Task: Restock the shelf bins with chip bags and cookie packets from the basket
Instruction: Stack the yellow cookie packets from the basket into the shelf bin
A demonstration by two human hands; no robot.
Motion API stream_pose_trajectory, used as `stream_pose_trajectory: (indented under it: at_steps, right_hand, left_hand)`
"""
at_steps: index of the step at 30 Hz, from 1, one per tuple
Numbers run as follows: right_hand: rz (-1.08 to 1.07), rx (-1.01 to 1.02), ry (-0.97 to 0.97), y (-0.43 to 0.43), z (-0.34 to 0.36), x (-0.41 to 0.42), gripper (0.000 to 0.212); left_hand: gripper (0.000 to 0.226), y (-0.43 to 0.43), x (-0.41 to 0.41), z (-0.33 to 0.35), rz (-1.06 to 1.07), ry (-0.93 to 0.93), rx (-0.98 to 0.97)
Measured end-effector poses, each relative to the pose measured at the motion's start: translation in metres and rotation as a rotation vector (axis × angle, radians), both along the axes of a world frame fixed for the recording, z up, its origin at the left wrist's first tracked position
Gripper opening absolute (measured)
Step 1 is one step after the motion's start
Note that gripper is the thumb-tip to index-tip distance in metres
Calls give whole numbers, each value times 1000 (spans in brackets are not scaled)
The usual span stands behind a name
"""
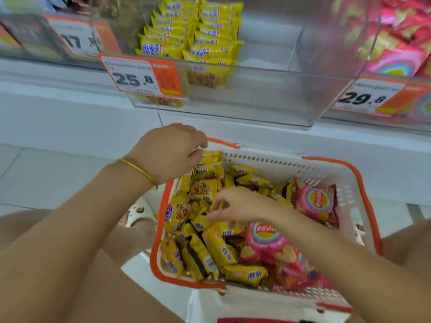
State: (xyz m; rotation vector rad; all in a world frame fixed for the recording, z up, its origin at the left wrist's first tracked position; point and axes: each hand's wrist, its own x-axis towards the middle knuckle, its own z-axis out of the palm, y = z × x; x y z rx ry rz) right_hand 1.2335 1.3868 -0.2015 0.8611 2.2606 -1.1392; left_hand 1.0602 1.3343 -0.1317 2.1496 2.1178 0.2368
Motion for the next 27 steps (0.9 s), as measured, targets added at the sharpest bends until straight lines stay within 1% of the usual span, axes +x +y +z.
stream_pose_trajectory:
  at_steps: [1, 2, 3, 6, 7, 8, 9, 11, 12, 13, 15, 16, 17, 18, 19, 20, 21, 23, 24, 25, 27]
  right_hand:
    - [23, -65, -63, -8, -13, -1, 38]
    - [47, -94, -85, -15, -23, -1, 34]
    - [69, -91, -79, -20, -30, -1, 26]
    - [65, -54, -57, -22, -33, 1, 18]
    - [29, -67, -55, -18, -29, 2, 25]
    - [-21, -84, -44, -11, -24, 5, 32]
    - [-86, -95, -16, -4, -17, 8, 35]
    - [-247, -143, 83, 11, -3, 16, 27]
    - [-361, -213, 140, 17, 4, 20, 20]
    - [-487, -311, 196, 22, 10, 24, 16]
    - [-726, -510, 301, 26, 21, 29, 10]
    - [-824, -576, 349, 27, 25, 29, 11]
    - [-899, -627, 388, 27, 29, 30, 12]
    - [-947, -671, 413, 27, 33, 30, 12]
    - [-963, -706, 420, 26, 38, 30, 12]
    - [-958, -720, 413, 25, 44, 30, 12]
    - [-937, -673, 400, 25, 48, 30, 15]
    - [-886, -398, 405, 27, 56, 33, 24]
    - [-873, -262, 455, 29, 60, 34, 27]
    - [-868, -184, 529, 31, 65, 35, 30]
    - [-823, -184, 645, 33, 78, 36, 33]
  left_hand:
    - [28, 1, 1, 0, 0, -2, -20]
    - [28, 2, 2, -1, -1, -8, -39]
    - [28, 3, 3, -1, -2, -13, -59]
    - [29, 4, 5, -1, -8, -8, -113]
    - [29, 5, 7, -1, -13, -11, -139]
    - [29, 5, 8, -2, -19, -20, -172]
    - [28, 5, 9, -4, -29, -33, -211]
    - [27, 5, 12, -5, -63, -71, -274]
    - [29, 6, 15, -5, -86, -105, -298]
    - [34, 6, 19, -6, -115, -141, -327]
    - [54, 2, 29, -6, -179, -184, -391]
    - [64, 0, 35, -6, -203, -181, -409]
    - [71, -1, 40, -8, -218, -171, -399]
    - [71, -1, 43, -10, -228, -169, -353]
    - [65, 0, 45, -11, -226, -188, -285]
    - [55, 3, 44, -9, -207, -232, -216]
    - [44, 7, 41, -6, -168, -295, -172]
    - [28, 13, 32, 3, -33, -512, -189]
    - [23, 15, 28, 8, 34, -662, -219]
    - [19, 15, 24, 12, 86, -798, -245]
    - [17, 16, 19, 20, 128, -962, -270]
